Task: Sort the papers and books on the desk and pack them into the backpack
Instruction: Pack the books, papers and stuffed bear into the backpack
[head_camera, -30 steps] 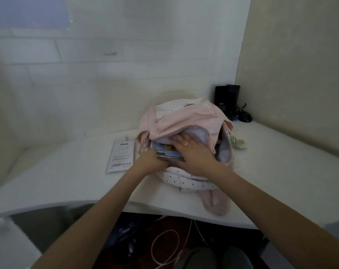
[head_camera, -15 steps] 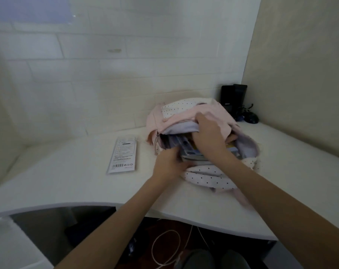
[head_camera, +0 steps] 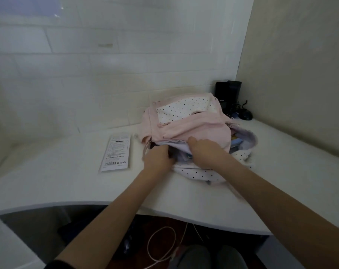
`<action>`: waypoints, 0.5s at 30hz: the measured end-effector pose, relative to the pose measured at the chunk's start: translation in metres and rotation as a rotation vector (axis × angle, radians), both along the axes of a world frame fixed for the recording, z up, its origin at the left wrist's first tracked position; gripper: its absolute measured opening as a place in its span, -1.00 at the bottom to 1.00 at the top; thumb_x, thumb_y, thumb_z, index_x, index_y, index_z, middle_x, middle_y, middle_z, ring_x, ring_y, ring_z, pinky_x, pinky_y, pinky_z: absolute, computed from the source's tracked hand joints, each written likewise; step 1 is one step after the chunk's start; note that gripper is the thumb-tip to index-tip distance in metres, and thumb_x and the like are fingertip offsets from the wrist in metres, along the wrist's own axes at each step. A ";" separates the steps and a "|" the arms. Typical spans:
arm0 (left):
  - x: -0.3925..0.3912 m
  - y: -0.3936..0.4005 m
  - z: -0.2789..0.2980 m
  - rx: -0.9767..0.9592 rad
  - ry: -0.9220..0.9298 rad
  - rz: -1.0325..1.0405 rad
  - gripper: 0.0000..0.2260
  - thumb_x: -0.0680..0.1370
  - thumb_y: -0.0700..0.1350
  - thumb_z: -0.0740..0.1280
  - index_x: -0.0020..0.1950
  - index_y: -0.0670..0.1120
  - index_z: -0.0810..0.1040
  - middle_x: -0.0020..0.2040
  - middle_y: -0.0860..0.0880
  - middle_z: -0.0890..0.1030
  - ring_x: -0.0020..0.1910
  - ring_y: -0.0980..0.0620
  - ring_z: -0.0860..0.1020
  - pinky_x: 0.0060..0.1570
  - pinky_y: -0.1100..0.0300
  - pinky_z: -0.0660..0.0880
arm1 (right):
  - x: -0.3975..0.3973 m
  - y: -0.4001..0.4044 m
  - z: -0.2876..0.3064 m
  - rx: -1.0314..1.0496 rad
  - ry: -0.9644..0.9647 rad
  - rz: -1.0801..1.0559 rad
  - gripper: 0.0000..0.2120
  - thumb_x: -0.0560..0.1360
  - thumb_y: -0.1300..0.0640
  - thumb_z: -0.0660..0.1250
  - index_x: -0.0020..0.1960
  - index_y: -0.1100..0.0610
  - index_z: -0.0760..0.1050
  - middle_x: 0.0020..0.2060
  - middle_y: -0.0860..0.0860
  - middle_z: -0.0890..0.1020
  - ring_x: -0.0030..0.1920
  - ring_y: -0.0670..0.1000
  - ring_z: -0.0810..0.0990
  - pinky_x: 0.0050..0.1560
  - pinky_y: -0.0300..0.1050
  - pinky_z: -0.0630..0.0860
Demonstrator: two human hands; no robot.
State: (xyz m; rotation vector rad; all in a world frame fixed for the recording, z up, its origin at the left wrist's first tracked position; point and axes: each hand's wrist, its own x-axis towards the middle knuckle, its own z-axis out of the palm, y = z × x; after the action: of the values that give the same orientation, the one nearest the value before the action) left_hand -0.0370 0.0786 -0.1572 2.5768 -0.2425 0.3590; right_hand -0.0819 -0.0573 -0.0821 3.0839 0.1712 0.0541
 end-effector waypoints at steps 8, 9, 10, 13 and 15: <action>0.015 0.059 0.019 0.044 0.098 -0.026 -0.78 0.49 -0.19 0.22 0.03 -0.13 0.62 -0.01 -0.16 0.64 -0.02 -0.16 0.59 -0.06 0.07 0.47 | -0.040 0.059 0.024 0.056 0.311 0.110 -0.51 0.60 0.11 0.16 0.48 0.14 0.10 0.30 0.18 0.42 0.20 0.17 0.48 0.03 -0.09 0.39; 0.014 0.068 0.028 -0.023 0.141 -0.067 -0.79 0.43 -0.14 0.25 -0.06 -0.13 0.65 -0.11 -0.16 0.66 -0.09 -0.13 0.60 -0.13 0.11 0.47 | -0.041 0.065 0.028 0.098 0.339 0.137 -0.46 0.61 0.03 0.14 0.51 0.13 0.04 0.36 0.17 0.38 0.23 0.16 0.46 0.05 -0.11 0.36; 0.015 0.080 0.038 -0.146 0.198 -0.092 -0.81 0.37 -0.10 0.28 -0.19 -0.13 0.66 -0.23 -0.15 0.64 -0.19 -0.09 0.60 -0.21 0.15 0.46 | -0.040 0.068 0.031 0.153 0.361 0.144 -0.43 0.62 -0.06 0.11 0.53 0.12 0.00 0.42 0.15 0.33 0.28 0.15 0.43 0.07 -0.13 0.32; 0.021 0.110 0.054 -0.580 0.086 0.042 -0.89 0.39 -0.16 0.33 -0.28 -0.13 0.63 -0.28 -0.15 0.64 -0.22 -0.12 0.62 -0.17 0.12 0.51 | -0.023 0.068 0.027 0.205 0.379 0.063 -0.40 0.62 -0.22 -0.08 0.50 0.14 0.17 0.44 0.14 0.33 0.39 0.14 0.33 0.28 -0.08 0.23; 0.035 0.128 0.048 -0.320 0.039 0.206 -0.70 0.45 0.01 0.34 0.09 -0.13 0.58 0.03 -0.16 0.63 0.06 -0.18 0.57 0.06 0.06 0.46 | -0.008 0.067 0.019 0.166 0.341 0.037 -0.36 0.62 -0.22 -0.17 0.40 0.18 0.34 0.37 0.15 0.43 0.36 0.15 0.37 0.33 -0.01 0.22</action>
State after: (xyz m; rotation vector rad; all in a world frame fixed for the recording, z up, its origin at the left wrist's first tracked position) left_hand -0.0023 0.2066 -0.1096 2.2934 0.0903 0.3876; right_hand -0.0897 0.0097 -0.0631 3.2289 0.2481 -0.4822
